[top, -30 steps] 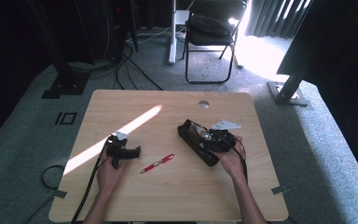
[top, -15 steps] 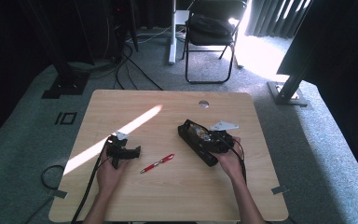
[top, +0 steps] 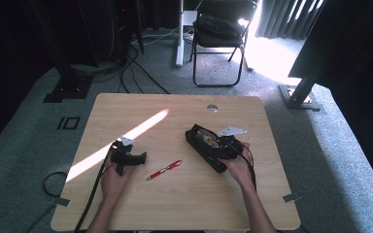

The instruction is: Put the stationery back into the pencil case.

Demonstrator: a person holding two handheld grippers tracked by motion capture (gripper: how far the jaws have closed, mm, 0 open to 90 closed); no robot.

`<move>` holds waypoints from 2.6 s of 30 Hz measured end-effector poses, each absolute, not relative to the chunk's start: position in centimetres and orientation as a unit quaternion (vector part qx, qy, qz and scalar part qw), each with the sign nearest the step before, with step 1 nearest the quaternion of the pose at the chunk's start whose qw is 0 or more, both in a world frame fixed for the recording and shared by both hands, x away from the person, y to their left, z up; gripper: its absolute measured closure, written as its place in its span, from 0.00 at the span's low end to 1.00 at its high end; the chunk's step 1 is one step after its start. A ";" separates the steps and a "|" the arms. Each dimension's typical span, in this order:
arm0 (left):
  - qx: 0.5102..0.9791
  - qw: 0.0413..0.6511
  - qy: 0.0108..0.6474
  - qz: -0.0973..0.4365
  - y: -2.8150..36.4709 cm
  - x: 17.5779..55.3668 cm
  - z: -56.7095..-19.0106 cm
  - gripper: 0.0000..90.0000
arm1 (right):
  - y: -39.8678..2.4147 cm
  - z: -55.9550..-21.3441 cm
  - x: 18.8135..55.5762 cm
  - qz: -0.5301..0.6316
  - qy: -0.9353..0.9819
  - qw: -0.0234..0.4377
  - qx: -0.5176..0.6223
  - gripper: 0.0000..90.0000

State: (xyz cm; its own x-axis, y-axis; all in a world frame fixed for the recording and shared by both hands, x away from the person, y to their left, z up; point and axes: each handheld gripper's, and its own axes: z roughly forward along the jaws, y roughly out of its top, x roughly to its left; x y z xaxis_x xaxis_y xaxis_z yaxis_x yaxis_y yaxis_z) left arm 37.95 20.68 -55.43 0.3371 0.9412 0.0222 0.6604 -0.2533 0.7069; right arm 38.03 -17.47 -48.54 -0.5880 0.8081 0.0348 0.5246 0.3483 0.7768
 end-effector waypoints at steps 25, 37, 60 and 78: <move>0.758 0.307 0.529 0.229 20.7 37.9 -55.4 0.10 | -17.0 -49.0 38.7 0.373 0.815 0.146 0.419 0.46; 0.758 0.307 0.528 0.229 20.7 37.9 -55.4 0.10 | -17.2 -48.5 38.2 0.390 0.810 0.140 0.415 0.44; 0.758 0.307 0.528 0.229 20.7 37.9 -55.4 0.10 | -14.8 -46.2 35.8 0.427 0.813 0.172 0.356 0.53; 0.758 0.307 0.528 0.229 20.7 37.9 -55.4 0.10 | -11.8 -47.1 35.3 0.431 0.830 0.157 0.316 0.53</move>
State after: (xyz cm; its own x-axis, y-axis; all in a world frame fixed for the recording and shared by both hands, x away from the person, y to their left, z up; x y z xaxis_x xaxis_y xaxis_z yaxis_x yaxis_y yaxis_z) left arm 37.95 20.68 -55.43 0.3381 0.9408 0.0223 0.6600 -0.2540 0.7070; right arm 35.25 -11.76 -47.15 -0.7507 0.6606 0.0112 0.3895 0.4289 0.8151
